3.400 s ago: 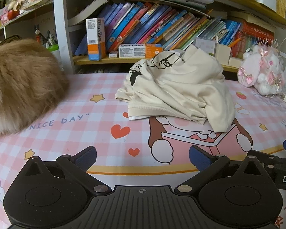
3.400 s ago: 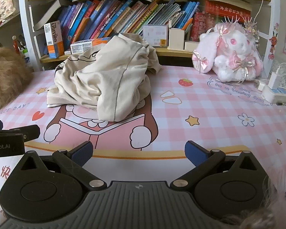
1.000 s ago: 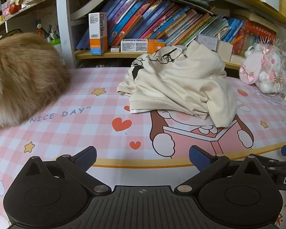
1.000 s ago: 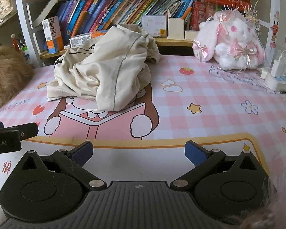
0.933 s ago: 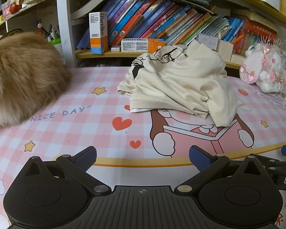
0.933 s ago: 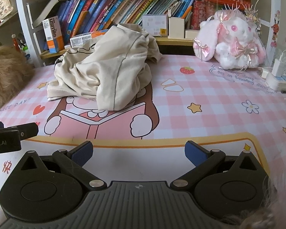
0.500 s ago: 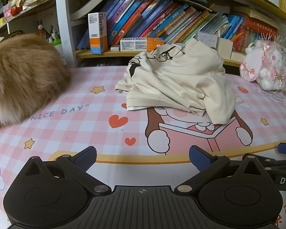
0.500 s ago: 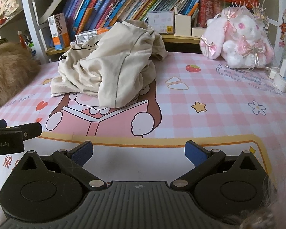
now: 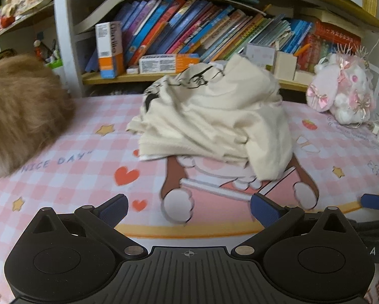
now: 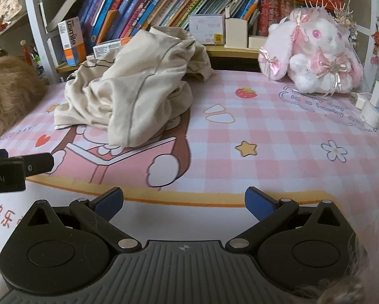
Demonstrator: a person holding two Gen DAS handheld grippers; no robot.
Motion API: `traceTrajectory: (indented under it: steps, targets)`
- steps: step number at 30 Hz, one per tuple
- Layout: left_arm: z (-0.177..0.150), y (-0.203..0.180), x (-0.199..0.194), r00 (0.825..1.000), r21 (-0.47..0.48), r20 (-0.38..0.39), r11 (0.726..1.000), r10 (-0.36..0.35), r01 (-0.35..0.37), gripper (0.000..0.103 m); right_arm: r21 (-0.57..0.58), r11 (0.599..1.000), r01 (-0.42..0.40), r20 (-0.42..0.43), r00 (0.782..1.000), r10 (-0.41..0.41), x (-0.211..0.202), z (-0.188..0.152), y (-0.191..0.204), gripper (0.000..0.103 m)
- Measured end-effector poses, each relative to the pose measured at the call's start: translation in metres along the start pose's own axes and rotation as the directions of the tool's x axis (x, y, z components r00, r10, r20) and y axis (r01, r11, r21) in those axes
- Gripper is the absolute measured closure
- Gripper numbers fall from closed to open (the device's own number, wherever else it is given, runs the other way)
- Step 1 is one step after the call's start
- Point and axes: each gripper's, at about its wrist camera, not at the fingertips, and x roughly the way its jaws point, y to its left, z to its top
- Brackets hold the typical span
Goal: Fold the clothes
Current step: 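Grasp the cream T-shirt with the left gripper and lift it up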
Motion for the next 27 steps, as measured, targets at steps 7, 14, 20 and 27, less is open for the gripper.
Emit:
traceTrajectory:
  steps: [7, 14, 20, 27]
  targets:
    - [0.027, -0.036, 0.023, 0.999, 0.050, 0.026, 0.999, -0.023, 0.021, 0.000, 0.032, 0.999, -0.029, 0.015, 0.999, 0.029, -0.001, 0.008, -0.023, 0.000]
    - [0.041, -0.071, 0.051, 1.000, 0.094, 0.005, 0.995, -0.031, 0.030, 0.000, 0.086, 0.994, -0.072, 0.036, 0.997, 0.069, -0.009, 0.014, -0.047, 0.000]
    - [0.042, -0.091, 0.071, 1.000, 0.126, -0.029, 0.992, -0.007, 0.011, 0.000, 0.134, 0.987, -0.084, 0.043, 0.996, 0.079, -0.016, 0.017, -0.066, 0.000]
    - [0.059, -0.065, 0.064, 0.999, 0.030, -0.050, 1.000, -0.003, 0.004, 0.092, 0.187, 0.972, -0.139, 0.058, 0.990, 0.131, -0.024, 0.019, -0.079, 0.000]
